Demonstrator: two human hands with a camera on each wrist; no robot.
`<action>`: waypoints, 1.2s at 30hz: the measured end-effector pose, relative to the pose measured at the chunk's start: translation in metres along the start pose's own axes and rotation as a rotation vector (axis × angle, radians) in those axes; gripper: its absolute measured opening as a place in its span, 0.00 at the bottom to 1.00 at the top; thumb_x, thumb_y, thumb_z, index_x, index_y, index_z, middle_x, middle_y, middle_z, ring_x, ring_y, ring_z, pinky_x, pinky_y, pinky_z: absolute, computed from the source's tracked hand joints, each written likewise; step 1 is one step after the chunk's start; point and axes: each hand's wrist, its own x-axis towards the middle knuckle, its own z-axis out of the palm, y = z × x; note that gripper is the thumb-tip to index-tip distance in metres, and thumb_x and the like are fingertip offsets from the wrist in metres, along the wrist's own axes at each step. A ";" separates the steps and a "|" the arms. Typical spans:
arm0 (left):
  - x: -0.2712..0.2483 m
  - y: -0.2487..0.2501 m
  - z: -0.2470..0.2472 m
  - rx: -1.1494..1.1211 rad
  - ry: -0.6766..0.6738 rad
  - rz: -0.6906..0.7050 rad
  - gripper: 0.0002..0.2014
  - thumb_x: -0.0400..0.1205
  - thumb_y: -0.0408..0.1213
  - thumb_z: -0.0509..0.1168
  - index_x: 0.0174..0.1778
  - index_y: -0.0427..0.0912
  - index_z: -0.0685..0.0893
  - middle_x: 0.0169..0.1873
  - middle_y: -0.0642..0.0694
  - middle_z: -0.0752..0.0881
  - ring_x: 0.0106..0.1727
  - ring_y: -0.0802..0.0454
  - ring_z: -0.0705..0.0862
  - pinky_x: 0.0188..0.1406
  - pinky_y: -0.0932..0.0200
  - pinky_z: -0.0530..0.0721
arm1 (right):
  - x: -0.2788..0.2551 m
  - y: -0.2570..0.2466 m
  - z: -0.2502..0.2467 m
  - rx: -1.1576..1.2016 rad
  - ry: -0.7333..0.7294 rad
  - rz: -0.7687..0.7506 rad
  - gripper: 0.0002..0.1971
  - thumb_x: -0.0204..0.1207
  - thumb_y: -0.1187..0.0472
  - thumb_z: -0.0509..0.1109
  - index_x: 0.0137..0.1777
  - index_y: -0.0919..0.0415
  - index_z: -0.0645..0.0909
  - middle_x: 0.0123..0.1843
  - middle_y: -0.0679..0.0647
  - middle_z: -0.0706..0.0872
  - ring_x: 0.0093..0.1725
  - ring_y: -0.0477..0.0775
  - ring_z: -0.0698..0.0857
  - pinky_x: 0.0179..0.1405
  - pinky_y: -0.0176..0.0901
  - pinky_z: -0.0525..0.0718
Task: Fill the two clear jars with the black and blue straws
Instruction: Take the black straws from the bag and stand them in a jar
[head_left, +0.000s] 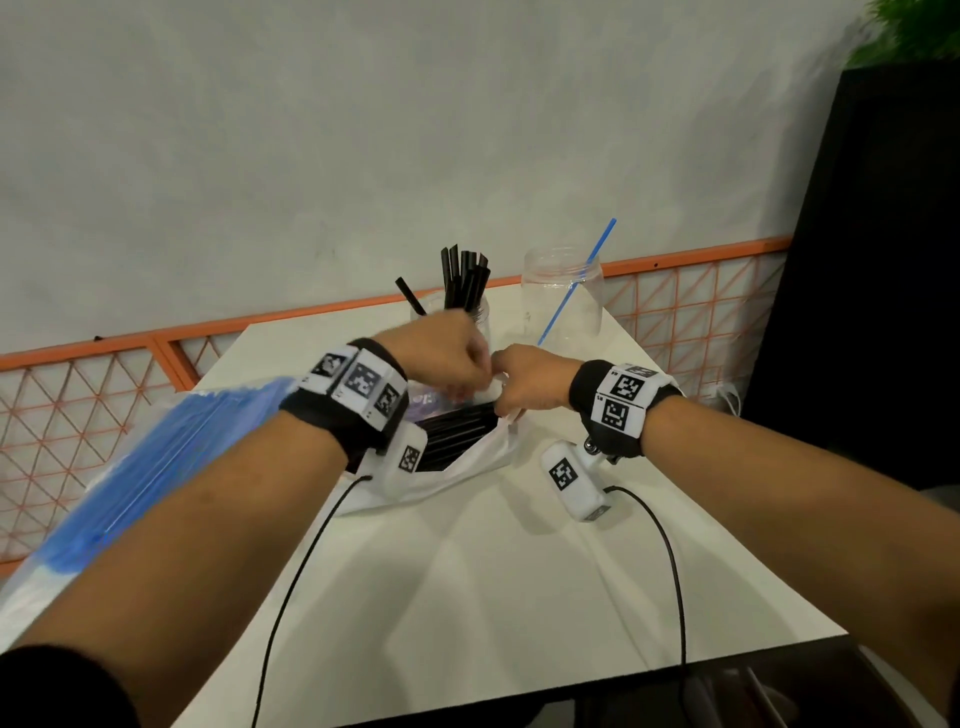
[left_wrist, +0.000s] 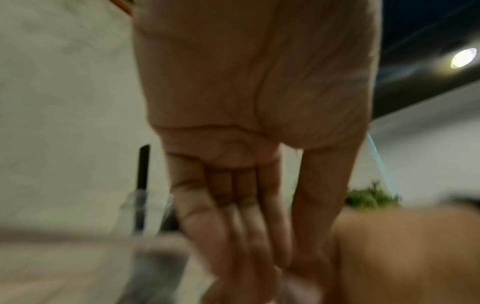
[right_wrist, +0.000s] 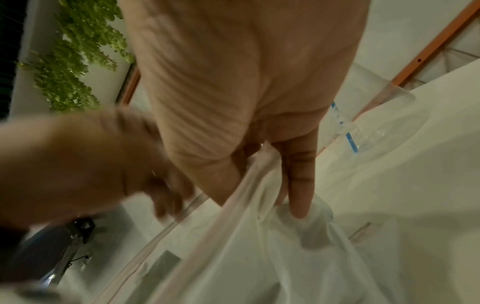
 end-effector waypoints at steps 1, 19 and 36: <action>0.000 -0.004 0.011 0.124 -0.030 -0.021 0.04 0.76 0.35 0.71 0.39 0.42 0.91 0.32 0.48 0.90 0.36 0.51 0.88 0.33 0.60 0.83 | 0.000 -0.001 0.000 -0.018 -0.004 -0.001 0.21 0.71 0.72 0.71 0.65 0.66 0.80 0.54 0.56 0.82 0.45 0.54 0.86 0.28 0.28 0.79; 0.011 -0.035 0.059 0.294 0.011 -0.099 0.22 0.79 0.41 0.72 0.69 0.41 0.81 0.61 0.41 0.86 0.59 0.45 0.83 0.60 0.54 0.80 | 0.002 0.003 0.001 0.107 -0.052 0.017 0.37 0.71 0.74 0.70 0.80 0.55 0.68 0.67 0.54 0.75 0.55 0.57 0.84 0.49 0.43 0.88; -0.028 0.015 0.001 -1.102 0.392 0.336 0.11 0.88 0.35 0.62 0.42 0.38 0.85 0.34 0.40 0.91 0.38 0.44 0.90 0.47 0.48 0.90 | 0.005 -0.001 0.012 0.109 -0.153 0.130 0.28 0.75 0.72 0.68 0.76 0.60 0.74 0.66 0.55 0.80 0.58 0.55 0.85 0.60 0.47 0.86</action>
